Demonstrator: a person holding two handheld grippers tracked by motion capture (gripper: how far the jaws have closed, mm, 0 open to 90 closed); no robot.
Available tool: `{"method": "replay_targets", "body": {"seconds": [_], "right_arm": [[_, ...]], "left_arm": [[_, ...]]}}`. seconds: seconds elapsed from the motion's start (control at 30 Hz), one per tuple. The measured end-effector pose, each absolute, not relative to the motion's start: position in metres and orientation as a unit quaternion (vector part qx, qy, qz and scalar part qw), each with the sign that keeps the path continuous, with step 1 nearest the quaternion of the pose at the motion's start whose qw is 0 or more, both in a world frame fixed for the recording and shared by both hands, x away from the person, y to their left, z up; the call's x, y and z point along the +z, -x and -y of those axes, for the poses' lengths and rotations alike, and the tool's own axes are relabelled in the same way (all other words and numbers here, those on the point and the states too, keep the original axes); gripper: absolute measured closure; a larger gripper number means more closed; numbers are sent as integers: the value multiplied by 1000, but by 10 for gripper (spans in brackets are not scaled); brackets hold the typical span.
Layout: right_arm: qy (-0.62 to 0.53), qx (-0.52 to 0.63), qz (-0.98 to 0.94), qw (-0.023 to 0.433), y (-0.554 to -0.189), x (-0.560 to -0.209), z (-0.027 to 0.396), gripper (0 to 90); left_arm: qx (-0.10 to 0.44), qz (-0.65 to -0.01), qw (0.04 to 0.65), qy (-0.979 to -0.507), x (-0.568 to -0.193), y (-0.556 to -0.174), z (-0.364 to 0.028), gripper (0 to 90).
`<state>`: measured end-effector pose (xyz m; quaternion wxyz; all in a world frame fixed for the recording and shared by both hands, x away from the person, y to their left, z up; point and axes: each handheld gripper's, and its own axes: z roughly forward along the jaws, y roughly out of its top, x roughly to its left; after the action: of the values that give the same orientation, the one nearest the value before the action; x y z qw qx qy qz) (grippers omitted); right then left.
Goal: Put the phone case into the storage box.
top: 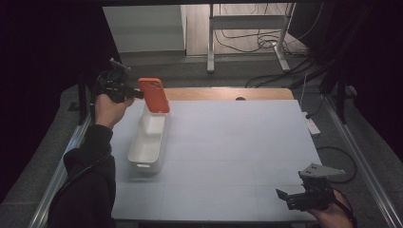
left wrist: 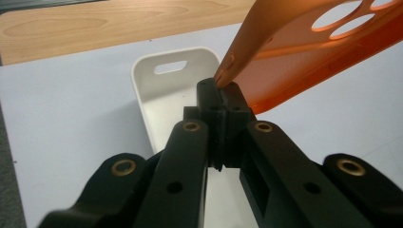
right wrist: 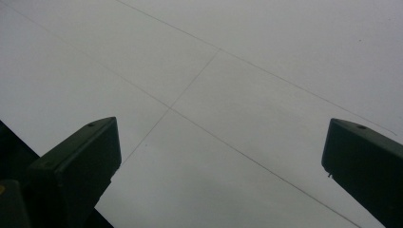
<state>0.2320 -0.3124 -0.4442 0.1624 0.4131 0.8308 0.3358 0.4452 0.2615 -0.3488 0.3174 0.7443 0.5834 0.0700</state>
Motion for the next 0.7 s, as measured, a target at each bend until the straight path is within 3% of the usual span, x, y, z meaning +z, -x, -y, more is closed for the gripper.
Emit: {"method": "replay_targets", "body": {"seconds": [0.7], "right_arm": [[-401, 330, -839, 163, -231, -445, 309, 0]], "left_arm": [[86, -604, 303, -732, -371, -461, -271, 890]]}}
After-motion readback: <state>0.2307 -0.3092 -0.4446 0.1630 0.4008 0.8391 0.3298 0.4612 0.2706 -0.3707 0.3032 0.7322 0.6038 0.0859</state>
